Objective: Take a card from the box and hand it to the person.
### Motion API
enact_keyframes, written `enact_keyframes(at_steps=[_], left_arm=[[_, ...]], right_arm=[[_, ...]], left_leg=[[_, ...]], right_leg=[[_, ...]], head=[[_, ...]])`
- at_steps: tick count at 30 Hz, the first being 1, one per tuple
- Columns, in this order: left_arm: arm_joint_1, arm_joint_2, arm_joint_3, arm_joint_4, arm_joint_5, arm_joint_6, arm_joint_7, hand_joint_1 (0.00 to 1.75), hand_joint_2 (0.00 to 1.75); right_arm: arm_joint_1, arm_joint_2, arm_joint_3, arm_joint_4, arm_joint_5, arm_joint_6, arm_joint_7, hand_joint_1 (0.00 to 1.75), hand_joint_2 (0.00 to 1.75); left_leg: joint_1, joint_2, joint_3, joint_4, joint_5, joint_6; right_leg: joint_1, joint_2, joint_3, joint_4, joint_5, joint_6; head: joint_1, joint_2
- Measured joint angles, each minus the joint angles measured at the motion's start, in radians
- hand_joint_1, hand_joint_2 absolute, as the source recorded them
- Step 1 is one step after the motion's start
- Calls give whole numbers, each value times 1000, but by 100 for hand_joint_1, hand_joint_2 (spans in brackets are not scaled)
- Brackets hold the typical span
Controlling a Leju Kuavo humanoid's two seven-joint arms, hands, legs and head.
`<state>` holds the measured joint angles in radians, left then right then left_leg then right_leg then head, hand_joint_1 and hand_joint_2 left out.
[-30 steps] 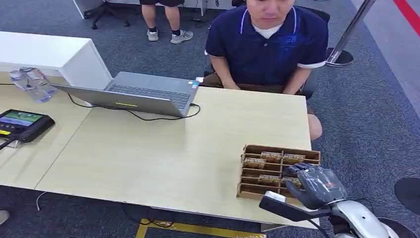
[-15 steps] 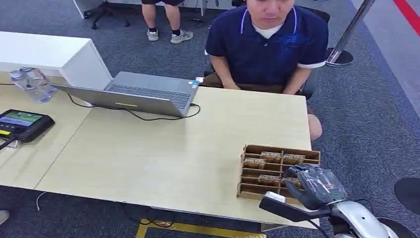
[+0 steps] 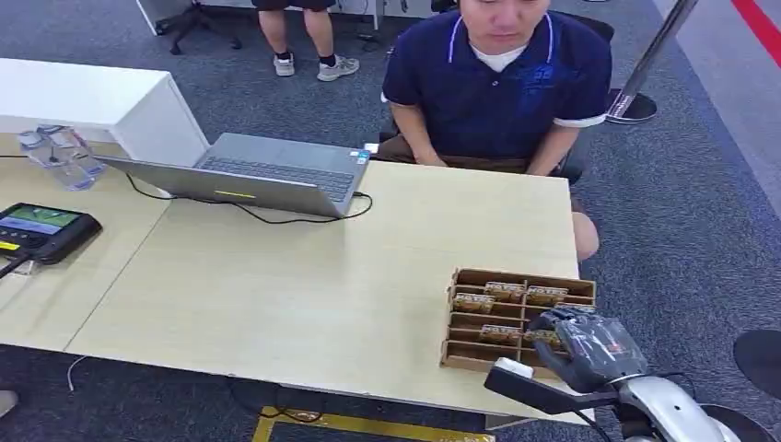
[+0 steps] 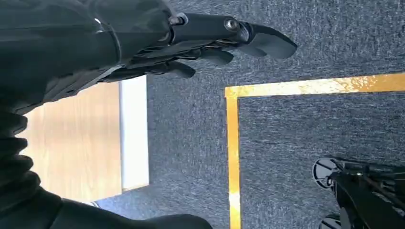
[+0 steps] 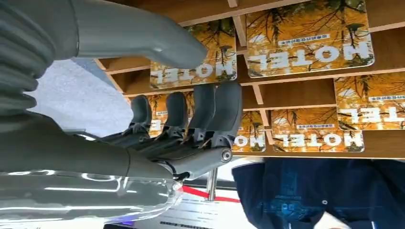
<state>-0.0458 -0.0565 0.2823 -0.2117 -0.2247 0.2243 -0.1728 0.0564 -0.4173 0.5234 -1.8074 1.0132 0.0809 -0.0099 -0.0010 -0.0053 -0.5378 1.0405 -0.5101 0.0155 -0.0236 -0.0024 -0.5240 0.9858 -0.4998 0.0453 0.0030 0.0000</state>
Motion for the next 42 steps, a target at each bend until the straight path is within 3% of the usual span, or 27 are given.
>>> enact_keyframes(at_steps=[15, 17, 27, 36, 42], left_arm=[[0, 0, 3, 0, -3, 0, 0, 0, 175], [0, 0, 6, 0, -3, 0, 0, 0, 175], [0, 0, 7, 0, -3, 0, 0, 0, 175], [0, 0, 8, 0, -3, 0, 3, 0, 175], [0, -2, 8, 0, -3, 0, 6, 0, 175]], right_arm=[[-8, 0, -6, 2, 0, -16, -5, 108, 175], [-9, 0, -6, 3, 0, -16, -6, 101, 175], [-11, 0, -6, 5, 0, -16, -6, 106, 175], [-12, 1, -5, 13, 0, -16, -6, 101, 175], [-17, 2, -5, 19, 0, -10, -8, 110, 175]], left_leg=[[0, 0, 0, 0, 0, 0], [0, 0, 0, 0, 0, 0], [0, 0, 0, 0, 0, 0], [0, 0, 0, 0, 0, 0], [0, 0, 0, 0, 0, 0]], right_leg=[[0, 0, 0, 0, 0, 0], [0, 0, 0, 0, 0, 0], [0, 0, 0, 0, 0, 0], [0, 0, 0, 0, 0, 0], [0, 0, 0, 0, 0, 0]], head=[[0, 0], [0, 0], [0, 0], [0, 0], [0, 0]])
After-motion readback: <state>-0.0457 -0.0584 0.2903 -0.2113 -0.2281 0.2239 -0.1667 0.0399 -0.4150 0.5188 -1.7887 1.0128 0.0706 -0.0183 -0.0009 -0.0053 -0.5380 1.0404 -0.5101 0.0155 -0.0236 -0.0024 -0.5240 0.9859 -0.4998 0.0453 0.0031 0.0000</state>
